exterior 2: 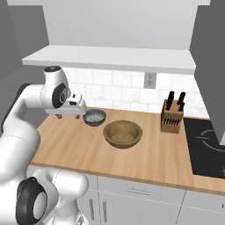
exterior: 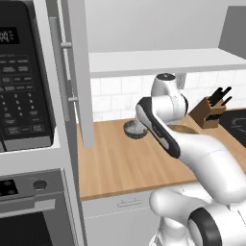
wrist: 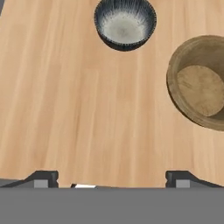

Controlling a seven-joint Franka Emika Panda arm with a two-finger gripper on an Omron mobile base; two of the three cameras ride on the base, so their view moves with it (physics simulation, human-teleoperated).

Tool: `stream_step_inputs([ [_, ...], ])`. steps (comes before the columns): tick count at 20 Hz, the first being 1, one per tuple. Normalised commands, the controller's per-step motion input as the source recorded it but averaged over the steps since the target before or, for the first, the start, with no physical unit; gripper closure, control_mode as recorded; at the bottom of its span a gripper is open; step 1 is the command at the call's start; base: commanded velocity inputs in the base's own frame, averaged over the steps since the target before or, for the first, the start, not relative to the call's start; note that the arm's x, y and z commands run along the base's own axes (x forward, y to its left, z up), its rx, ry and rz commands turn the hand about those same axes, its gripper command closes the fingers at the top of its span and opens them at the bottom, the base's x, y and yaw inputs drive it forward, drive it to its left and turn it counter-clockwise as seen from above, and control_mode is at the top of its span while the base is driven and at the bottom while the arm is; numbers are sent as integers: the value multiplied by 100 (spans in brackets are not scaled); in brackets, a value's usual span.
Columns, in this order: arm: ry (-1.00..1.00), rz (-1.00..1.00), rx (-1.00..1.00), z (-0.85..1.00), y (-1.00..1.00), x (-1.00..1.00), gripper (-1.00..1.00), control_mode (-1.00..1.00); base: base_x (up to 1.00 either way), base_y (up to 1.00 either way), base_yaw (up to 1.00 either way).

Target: Pick up the bowls on the counter and stack them on top of one another in the open cabinet. Place the smaller bowl on top of the larger bowl.

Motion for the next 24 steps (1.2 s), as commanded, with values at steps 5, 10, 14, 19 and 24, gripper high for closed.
stream_step_inputs([
  [5, 3, 0, -13, -70, 3, 4, -100, -100, 0, 0, 0],
  [10, 2, 0, -11, -26, -3, 2, -100, -100, 0, 0, 0],
  [14, -6, 0, -11, -1, 0, 31, -100, -100, 0, 0, 0],
  [19, 1, 3, -4, 0, 0, 85, -100, -100, 0, 0, 0],
  [24, 6, 3, 0, 0, 0, 98, -100, -100, 0, 0, 0],
])
